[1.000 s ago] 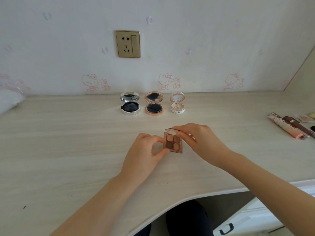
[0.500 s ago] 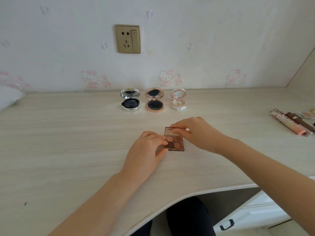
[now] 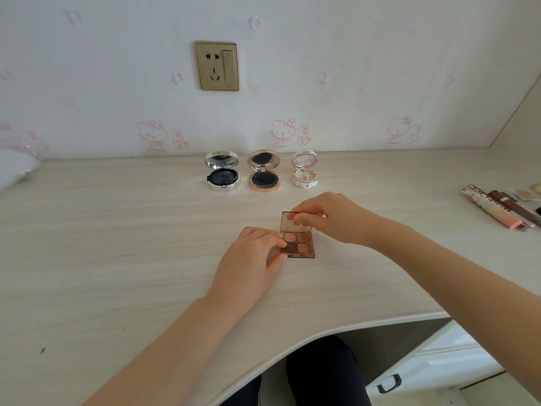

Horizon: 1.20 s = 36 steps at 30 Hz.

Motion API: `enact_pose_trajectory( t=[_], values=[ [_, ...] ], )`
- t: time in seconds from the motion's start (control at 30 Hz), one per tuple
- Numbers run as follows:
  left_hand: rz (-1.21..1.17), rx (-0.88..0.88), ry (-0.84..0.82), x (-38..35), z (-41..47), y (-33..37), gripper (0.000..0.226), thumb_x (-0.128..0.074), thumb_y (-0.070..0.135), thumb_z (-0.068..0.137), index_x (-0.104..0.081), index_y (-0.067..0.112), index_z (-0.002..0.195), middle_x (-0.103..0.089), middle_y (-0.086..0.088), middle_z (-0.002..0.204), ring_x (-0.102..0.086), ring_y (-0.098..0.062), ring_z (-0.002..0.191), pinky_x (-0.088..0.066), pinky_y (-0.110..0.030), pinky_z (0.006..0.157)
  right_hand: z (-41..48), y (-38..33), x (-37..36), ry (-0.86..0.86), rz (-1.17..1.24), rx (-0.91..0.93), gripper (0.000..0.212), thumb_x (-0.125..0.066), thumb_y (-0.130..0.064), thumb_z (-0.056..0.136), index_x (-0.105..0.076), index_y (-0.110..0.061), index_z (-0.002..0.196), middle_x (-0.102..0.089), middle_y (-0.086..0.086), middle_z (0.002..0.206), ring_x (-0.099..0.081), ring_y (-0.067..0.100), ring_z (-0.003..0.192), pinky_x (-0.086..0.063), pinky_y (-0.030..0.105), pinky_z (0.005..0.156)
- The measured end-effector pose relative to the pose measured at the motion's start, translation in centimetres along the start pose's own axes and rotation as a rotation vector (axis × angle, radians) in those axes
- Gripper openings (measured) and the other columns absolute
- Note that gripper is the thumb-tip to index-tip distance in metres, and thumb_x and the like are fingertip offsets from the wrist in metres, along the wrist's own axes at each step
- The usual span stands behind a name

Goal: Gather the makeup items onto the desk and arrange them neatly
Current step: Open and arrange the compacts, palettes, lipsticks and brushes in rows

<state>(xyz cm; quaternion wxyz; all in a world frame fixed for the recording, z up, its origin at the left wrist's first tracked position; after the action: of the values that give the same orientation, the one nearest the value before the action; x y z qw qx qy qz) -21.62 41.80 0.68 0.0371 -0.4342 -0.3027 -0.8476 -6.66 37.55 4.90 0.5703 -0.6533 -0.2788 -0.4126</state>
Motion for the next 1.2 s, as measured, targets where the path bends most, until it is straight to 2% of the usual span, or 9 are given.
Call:
enact_pose_trajectory(
  t=[0.13,0.23,0.33,0.47,0.6,0.73,0.9,1.07,1.2],
  values=[
    [-0.006,0.009,-0.005,0.0,0.0,0.0,0.019,-0.070,0.023,0.084,-0.069,0.023,0.103,-0.065,0.015,0.110,-0.049,-0.004,0.109,-0.042,-0.021,0.092,-0.3,-0.2,0.0,0.005,-0.013,0.008,0.024,-0.052,-0.031,0.095,-0.069,-0.027,0.112,-0.071,-0.001,0.102,-0.060,0.019,0.100,-0.047,0.034,0.090],
    [-0.017,0.006,-0.001,0.0,0.0,0.0,0.019,-0.069,0.022,0.084,-0.069,0.022,0.102,-0.065,0.015,0.109,-0.049,-0.005,0.108,-0.041,-0.020,0.092,-0.8,-0.2,0.0,0.023,-0.007,0.009,0.029,-0.052,-0.033,0.095,-0.063,-0.029,0.122,-0.066,-0.011,0.117,-0.057,0.009,0.109,-0.043,0.023,0.094],
    [-0.019,0.003,-0.001,0.0,0.0,0.1,0.019,-0.069,0.022,0.084,-0.069,0.021,0.103,-0.065,0.015,0.108,-0.048,-0.005,0.107,-0.042,-0.021,0.092,-2.1,0.8,0.0,0.162,0.118,-0.057,0.042,-0.052,-0.037,0.094,-0.050,-0.028,0.135,-0.059,-0.013,0.124,-0.054,0.005,0.114,-0.040,0.021,0.097],
    [-0.019,0.004,0.011,0.1,0.0,0.2,0.030,-0.070,0.021,0.082,-0.067,0.026,0.111,-0.066,0.013,0.104,-0.049,-0.006,0.105,-0.043,-0.022,0.089,-4.8,1.9,-1.0,0.350,0.100,-0.113,0.041,-0.053,-0.034,0.094,-0.052,-0.019,0.132,-0.060,-0.009,0.124,-0.052,0.010,0.119,-0.039,0.025,0.102],
    [-0.013,-0.012,0.008,0.0,0.0,0.2,0.027,-0.071,0.019,0.081,-0.070,0.024,0.107,-0.067,0.014,0.104,-0.050,-0.007,0.103,-0.042,-0.021,0.089,-6.5,2.0,-3.3,0.360,-0.012,-0.101,0.043,-0.057,-0.032,0.092,-0.053,-0.015,0.131,-0.056,-0.003,0.130,-0.042,0.014,0.128,-0.027,0.014,0.100],
    [-0.008,-0.007,0.026,0.2,0.0,0.3,0.025,-0.072,0.018,0.080,-0.072,0.022,0.105,-0.066,0.011,0.110,-0.051,-0.009,0.108,-0.036,-0.014,0.092,-6.5,1.6,-4.4,0.335,-0.104,-0.025,0.046,-0.060,-0.029,0.091,-0.051,-0.013,0.133,-0.051,-0.002,0.134,-0.032,0.019,0.134,-0.014,0.013,0.106],
    [-0.002,0.070,-0.073,-0.2,0.1,-0.4,0.029,-0.062,0.024,0.088,-0.065,0.030,0.116,-0.062,0.007,0.126,-0.040,-0.005,0.131,-0.025,-0.014,0.101,-6.0,1.4,-4.5,0.338,-0.111,0.011,0.041,-0.061,-0.019,0.090,-0.055,-0.009,0.130,-0.054,0.002,0.131,-0.037,0.024,0.131,-0.012,0.011,0.104],
    [-0.006,0.156,-0.096,0.4,0.9,-1.6,0.028,-0.063,0.021,0.087,-0.067,0.031,0.113,-0.061,0.000,0.129,-0.047,-0.013,0.129,-0.034,-0.025,0.102,-4.8,0.7,-4.4,0.319,-0.084,0.049,0.035,-0.062,-0.012,0.090,-0.061,-0.010,0.125,-0.058,0.004,0.126,-0.043,0.025,0.125,-0.023,0.016,0.100],
    [0.024,0.186,-0.127,1.3,1.3,-3.4,0.027,-0.065,0.024,0.087,-0.067,0.032,0.112,-0.060,0.000,0.130,-0.044,-0.011,0.132,-0.037,-0.030,0.105,-2.7,0.0,-4.8,0.311,-0.085,0.081,0.033,-0.061,-0.012,0.089,-0.062,-0.011,0.123,-0.058,0.003,0.123,-0.044,0.025,0.121,-0.024,0.014,0.098]
  ],
)
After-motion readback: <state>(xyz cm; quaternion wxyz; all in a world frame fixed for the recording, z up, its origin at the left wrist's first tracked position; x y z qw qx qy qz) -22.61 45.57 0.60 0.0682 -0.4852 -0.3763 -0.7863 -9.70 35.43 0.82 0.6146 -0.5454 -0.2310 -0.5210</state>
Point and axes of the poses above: each hand's wrist, its own z-axis towards the middle knuckle, its own x-axis out of the back of the hand, y = z × x, the point moved 6 cm from there along z, towards the middle knuckle
